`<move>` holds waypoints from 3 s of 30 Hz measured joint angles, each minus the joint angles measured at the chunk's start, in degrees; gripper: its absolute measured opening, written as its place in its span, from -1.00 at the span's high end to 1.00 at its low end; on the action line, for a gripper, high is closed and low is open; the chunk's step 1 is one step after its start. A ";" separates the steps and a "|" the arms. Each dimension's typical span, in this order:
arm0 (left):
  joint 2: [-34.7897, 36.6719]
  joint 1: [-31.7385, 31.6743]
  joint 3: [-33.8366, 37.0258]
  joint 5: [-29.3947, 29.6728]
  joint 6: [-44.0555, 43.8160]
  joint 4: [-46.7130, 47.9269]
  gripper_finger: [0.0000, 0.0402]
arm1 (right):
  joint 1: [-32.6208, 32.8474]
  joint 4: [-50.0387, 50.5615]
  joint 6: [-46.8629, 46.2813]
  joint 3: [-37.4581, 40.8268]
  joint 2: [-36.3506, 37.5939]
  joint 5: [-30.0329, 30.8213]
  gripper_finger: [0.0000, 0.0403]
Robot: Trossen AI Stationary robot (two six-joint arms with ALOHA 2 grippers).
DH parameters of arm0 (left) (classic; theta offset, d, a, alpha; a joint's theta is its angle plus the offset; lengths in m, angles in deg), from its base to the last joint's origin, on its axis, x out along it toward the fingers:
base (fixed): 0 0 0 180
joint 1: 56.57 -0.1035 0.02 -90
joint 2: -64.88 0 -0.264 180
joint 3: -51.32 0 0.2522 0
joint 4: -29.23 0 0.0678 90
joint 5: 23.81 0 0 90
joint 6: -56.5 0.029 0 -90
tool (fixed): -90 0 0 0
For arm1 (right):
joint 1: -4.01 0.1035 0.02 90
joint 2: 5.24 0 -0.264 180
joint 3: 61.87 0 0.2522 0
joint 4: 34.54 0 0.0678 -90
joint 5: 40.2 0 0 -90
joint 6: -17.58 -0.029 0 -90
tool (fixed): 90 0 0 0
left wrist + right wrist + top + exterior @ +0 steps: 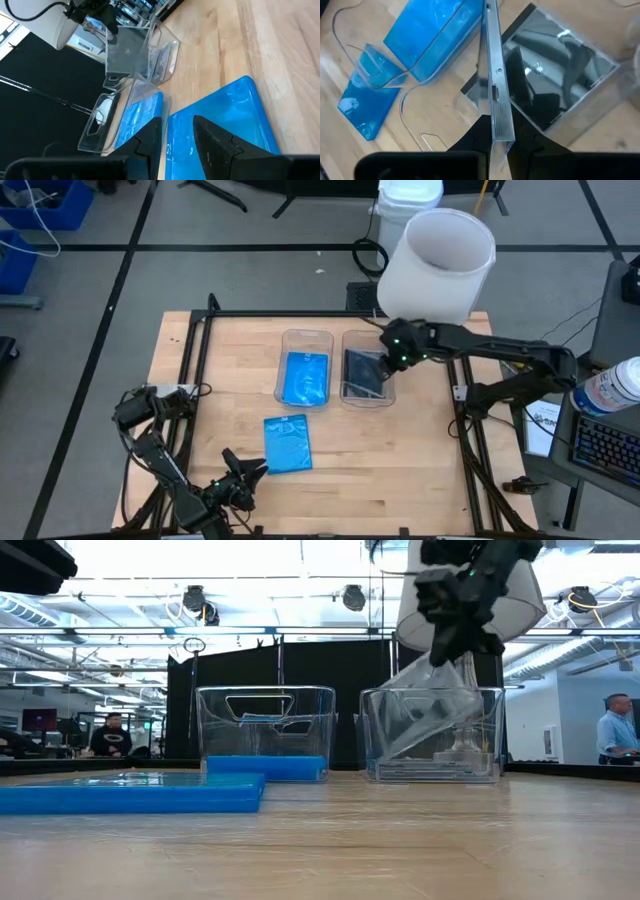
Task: Pick & place jewel cases by type
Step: Put the black cd case into the right transparent bin, then adjust the right transparent bin
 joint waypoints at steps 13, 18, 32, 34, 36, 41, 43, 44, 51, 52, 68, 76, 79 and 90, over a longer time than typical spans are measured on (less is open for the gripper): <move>0.00 1.53 0.00 -1.25 -0.94 -0.04 0.43 | 0.02 -2.30 2.50 0.00 -6.59 0.01 0.76; 0.00 1.53 0.01 -1.28 -0.96 -0.07 0.43 | 1.18 -2.05 5.88 0.04 -6.72 1.63 0.61; 0.00 1.53 0.01 -1.62 -0.98 -0.54 0.43 | 6.98 -2.27 11.03 0.04 -6.70 11.19 -0.04; 0.00 1.53 0.00 -1.63 -0.98 -0.58 0.43 | 7.80 -2.50 12.43 0.04 -6.70 11.35 -0.05; 0.00 1.51 0.01 -1.64 -0.99 -0.65 0.43 | 9.00 -2.69 13.61 0.04 -6.68 13.07 -0.04; 0.00 1.51 0.02 -1.68 -0.79 -1.03 0.43 | 13.36 -3.23 18.22 0.04 -6.66 16.73 0.04; 0.00 1.51 0.02 -1.71 -0.71 -1.08 0.43 | 16.03 -3.97 20.40 0.04 -6.66 19.15 0.10; 0.00 1.51 0.02 -1.76 -0.60 -1.12 0.43 | 17.68 -4.08 21.65 0.04 -6.59 20.33 0.16; 0.00 0.56 -0.28 -4.49 -0.14 -1.09 0.43 | 35.27 -10.63 27.12 0.07 -5.34 31.21 0.86; 0.00 0.12 -0.48 -5.41 -0.30 -1.10 0.43 | 38.78 -12.41 28.33 0.07 -5.36 32.83 0.93; 0.00 -7.54 -2.41 -13.14 0.19 -13.35 0.43 | 64.23 -39.55 29.78 0.11 -30.08 55.60 1.00; 0.02 -8.61 -3.69 -20.74 6.44 -20.32 0.43 | 61.95 -38.31 31.71 0.11 -29.80 58.91 0.99; 0.02 -8.63 -3.69 -20.67 9.71 -22.12 0.43 | 57.57 -36.66 32.65 -0.02 -25.19 51.86 0.87; 0.02 -8.53 -3.69 -21.91 12.14 -23.82 0.43 | 38.85 -12.34 30.00 -1.45 -16.81 34.42 0.00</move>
